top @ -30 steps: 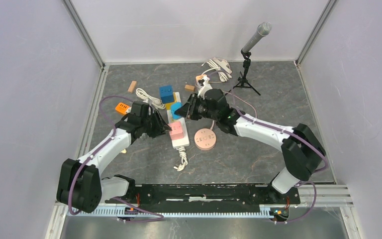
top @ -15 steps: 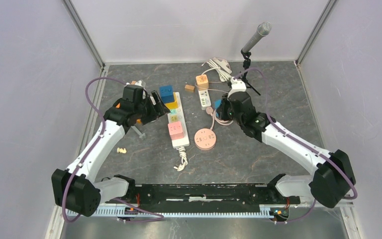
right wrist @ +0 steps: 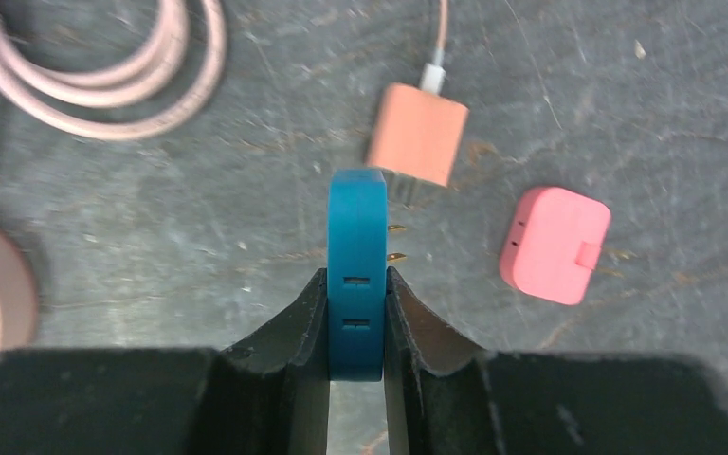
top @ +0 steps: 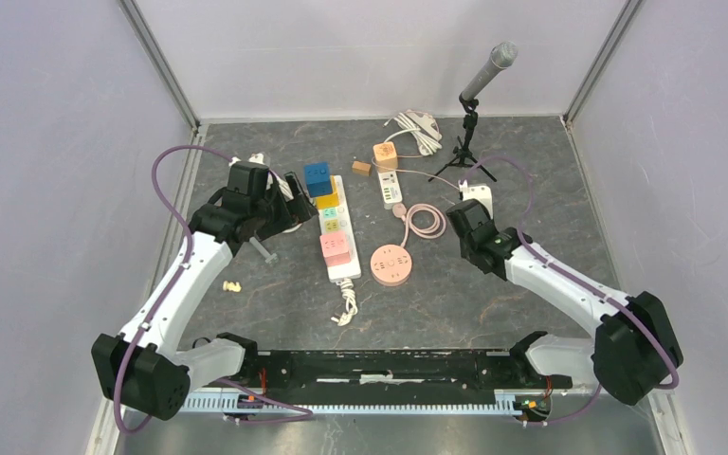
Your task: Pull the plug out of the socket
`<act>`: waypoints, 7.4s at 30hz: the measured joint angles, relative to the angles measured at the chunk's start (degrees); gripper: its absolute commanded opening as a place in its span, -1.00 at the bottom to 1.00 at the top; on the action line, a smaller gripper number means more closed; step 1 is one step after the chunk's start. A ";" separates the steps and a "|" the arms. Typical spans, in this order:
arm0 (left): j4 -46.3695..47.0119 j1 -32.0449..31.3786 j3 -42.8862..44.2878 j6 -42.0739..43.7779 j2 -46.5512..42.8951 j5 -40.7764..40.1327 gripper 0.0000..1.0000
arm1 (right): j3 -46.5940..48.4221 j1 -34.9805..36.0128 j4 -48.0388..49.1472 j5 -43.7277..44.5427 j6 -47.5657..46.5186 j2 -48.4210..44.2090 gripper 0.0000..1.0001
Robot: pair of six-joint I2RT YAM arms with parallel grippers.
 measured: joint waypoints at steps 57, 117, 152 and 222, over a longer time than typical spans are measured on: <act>-1.42 0.02 -3.61 -2.89 -3.17 0.39 1.00 | 17.75 22.27 23.78 -19.91 9.81 20.81 0.96; 35.36 0.04 -15.04 -14.75 24.85 11.15 -0.02 | 27.58 26.49 15.89 -11.19 -0.04 35.28 0.46; 37.64 0.26 -16.79 -17.38 27.54 12.87 -0.27 | 30.73 25.38 10.99 -14.47 -1.31 36.26 -1.00; 23.61 -1.09 -12.17 -10.80 24.26 11.87 0.78 | 25.38 15.43 6.71 -1.90 -4.61 16.96 -1.00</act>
